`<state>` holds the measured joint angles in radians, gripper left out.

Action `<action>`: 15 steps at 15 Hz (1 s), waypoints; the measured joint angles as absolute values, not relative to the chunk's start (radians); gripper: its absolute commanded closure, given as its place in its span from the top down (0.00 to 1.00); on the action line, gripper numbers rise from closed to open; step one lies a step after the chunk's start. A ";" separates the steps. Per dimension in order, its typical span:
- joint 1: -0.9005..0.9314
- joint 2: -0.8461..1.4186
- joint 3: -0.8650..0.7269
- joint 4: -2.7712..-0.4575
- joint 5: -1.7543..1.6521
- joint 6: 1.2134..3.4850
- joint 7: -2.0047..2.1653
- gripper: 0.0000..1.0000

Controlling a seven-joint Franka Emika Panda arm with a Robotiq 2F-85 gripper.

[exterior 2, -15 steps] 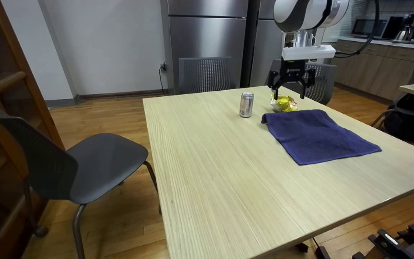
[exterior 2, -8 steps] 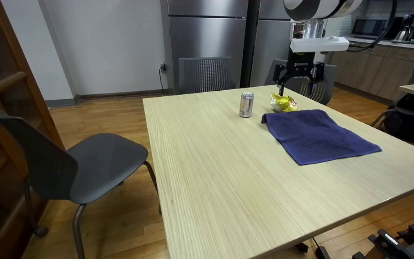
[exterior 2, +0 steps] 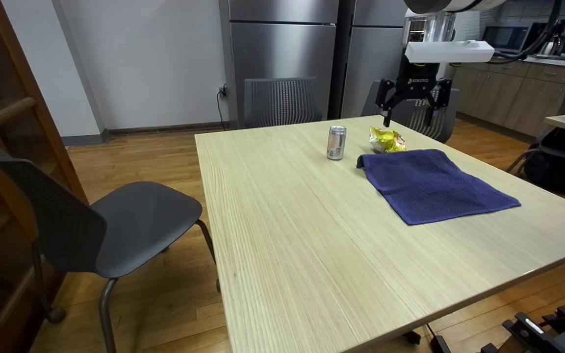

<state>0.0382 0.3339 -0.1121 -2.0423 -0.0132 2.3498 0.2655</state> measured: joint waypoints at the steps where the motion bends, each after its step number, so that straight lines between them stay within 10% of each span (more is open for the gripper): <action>1: 0.042 0.318 -0.112 -2.060 -0.013 2.356 0.265 1.00; 15: 0.054 0.248 -0.105 -2.146 -0.020 2.379 0.267 1.00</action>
